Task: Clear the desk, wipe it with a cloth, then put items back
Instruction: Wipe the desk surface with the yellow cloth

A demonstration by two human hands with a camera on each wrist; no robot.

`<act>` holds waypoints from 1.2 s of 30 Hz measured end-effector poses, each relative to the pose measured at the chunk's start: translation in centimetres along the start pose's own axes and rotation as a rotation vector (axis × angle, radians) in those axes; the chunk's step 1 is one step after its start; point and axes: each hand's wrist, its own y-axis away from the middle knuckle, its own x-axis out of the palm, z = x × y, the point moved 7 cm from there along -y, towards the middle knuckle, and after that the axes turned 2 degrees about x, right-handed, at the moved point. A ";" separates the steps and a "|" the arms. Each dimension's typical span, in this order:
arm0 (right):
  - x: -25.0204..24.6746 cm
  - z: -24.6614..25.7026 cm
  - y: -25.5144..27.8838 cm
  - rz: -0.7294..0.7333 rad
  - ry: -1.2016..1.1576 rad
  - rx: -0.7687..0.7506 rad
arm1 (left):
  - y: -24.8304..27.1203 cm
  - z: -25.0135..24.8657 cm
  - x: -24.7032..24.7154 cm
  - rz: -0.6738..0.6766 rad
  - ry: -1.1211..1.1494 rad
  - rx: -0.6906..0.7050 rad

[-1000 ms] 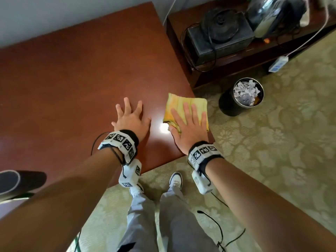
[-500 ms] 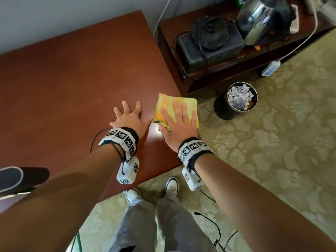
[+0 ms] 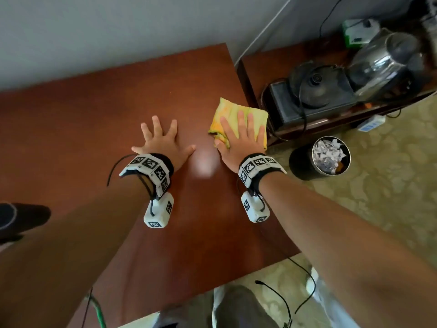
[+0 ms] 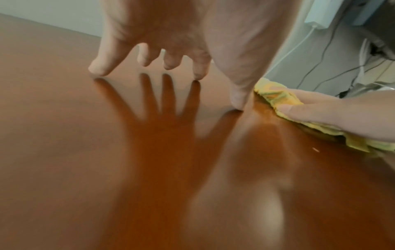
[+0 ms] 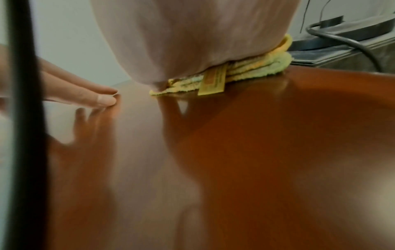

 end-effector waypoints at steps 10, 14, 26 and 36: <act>-4.8 5.0 -13.7 0.037 0.020 -0.007 | -2.9 1.1 -1.9 0.108 0.002 0.033; -6.1 6.6 -17.8 0.037 0.035 0.019 | -3.1 1.1 -1.8 0.128 0.012 0.029; -3.3 9.0 -10.6 -0.006 0.024 -0.118 | -3.2 1.5 -2.4 0.168 0.067 0.045; 2.2 9.7 3.9 0.000 0.072 -0.243 | 4.6 5.9 2.4 -0.097 0.069 0.097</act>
